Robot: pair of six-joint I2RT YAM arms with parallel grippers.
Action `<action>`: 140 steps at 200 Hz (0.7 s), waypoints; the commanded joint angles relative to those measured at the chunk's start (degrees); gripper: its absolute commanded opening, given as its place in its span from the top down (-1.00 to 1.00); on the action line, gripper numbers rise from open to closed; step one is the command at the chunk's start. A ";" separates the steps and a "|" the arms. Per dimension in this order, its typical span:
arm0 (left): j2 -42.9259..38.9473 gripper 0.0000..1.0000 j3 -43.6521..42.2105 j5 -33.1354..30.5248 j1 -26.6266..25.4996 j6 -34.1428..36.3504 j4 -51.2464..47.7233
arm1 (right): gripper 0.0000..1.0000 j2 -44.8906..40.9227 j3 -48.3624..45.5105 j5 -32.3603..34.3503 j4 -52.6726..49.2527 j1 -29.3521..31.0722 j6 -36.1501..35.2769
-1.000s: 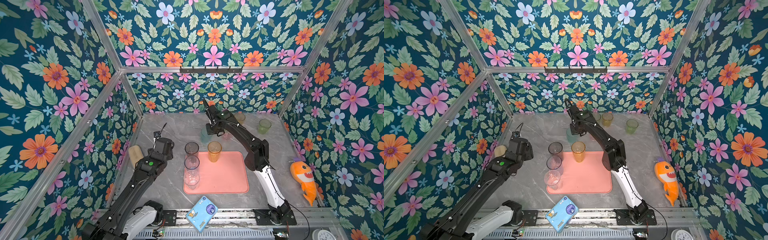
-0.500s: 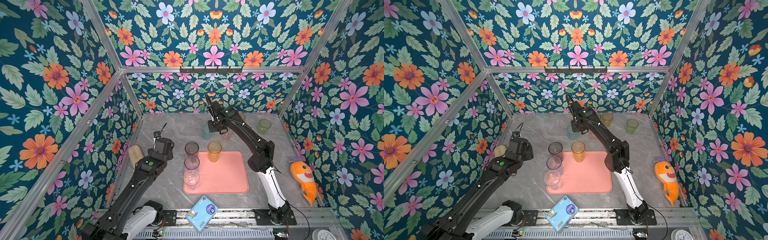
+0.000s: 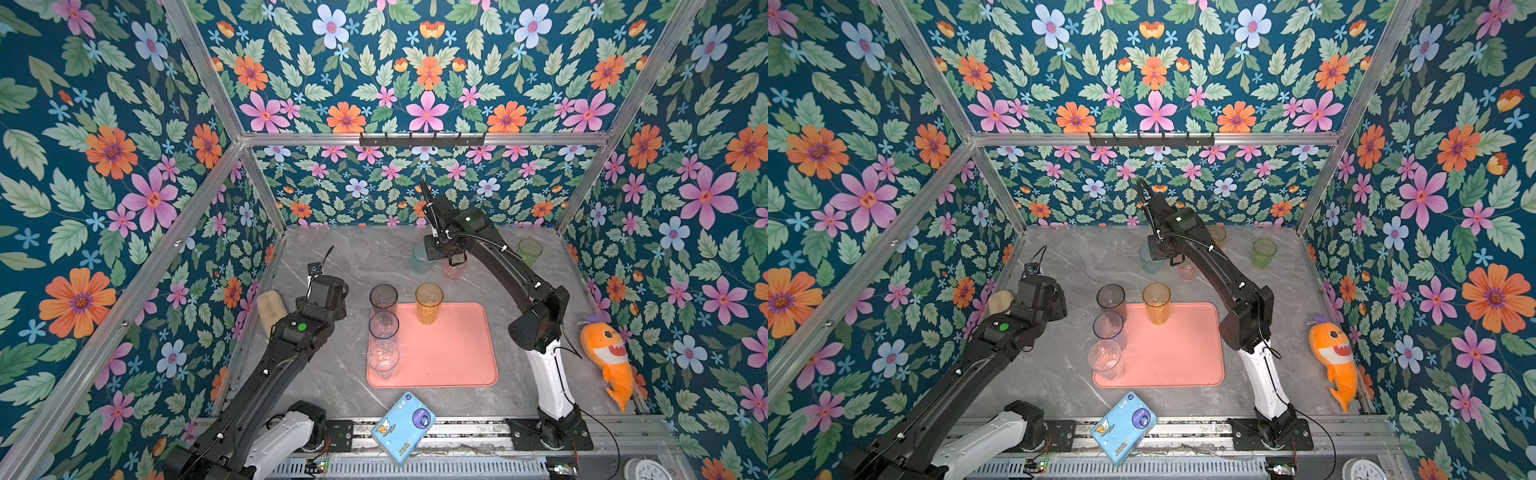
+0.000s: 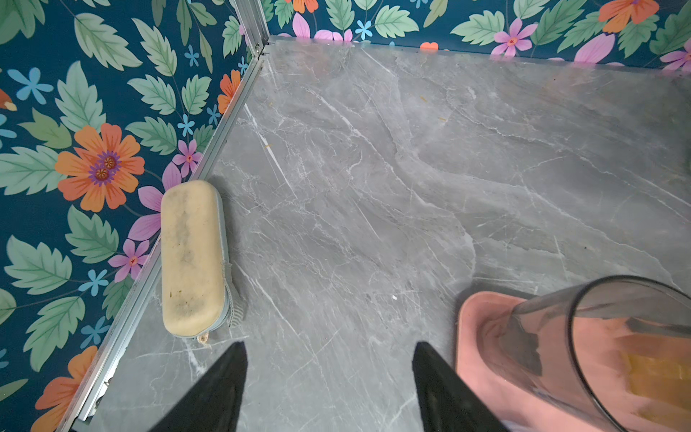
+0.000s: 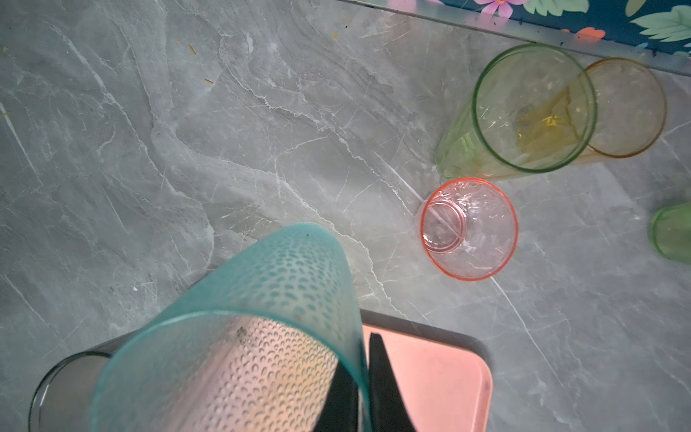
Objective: Place the glasses into the tray
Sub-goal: 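Lift the teal glass with the right gripper and carry it toward the tray, then move the held teal glass over the tray beside the yellow glass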
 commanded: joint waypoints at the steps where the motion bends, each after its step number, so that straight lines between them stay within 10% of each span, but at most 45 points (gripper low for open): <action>1: -0.11 -0.45 0.10 -0.19 0.11 -0.02 0.29 | 1.00 -1.98 -0.69 2.26 -1.60 0.00 -0.71; 140: -0.21 -0.45 0.01 0.01 0.10 -0.04 0.38 | 1.00 -19.56 -19.84 7.01 1.29 -0.07 -1.17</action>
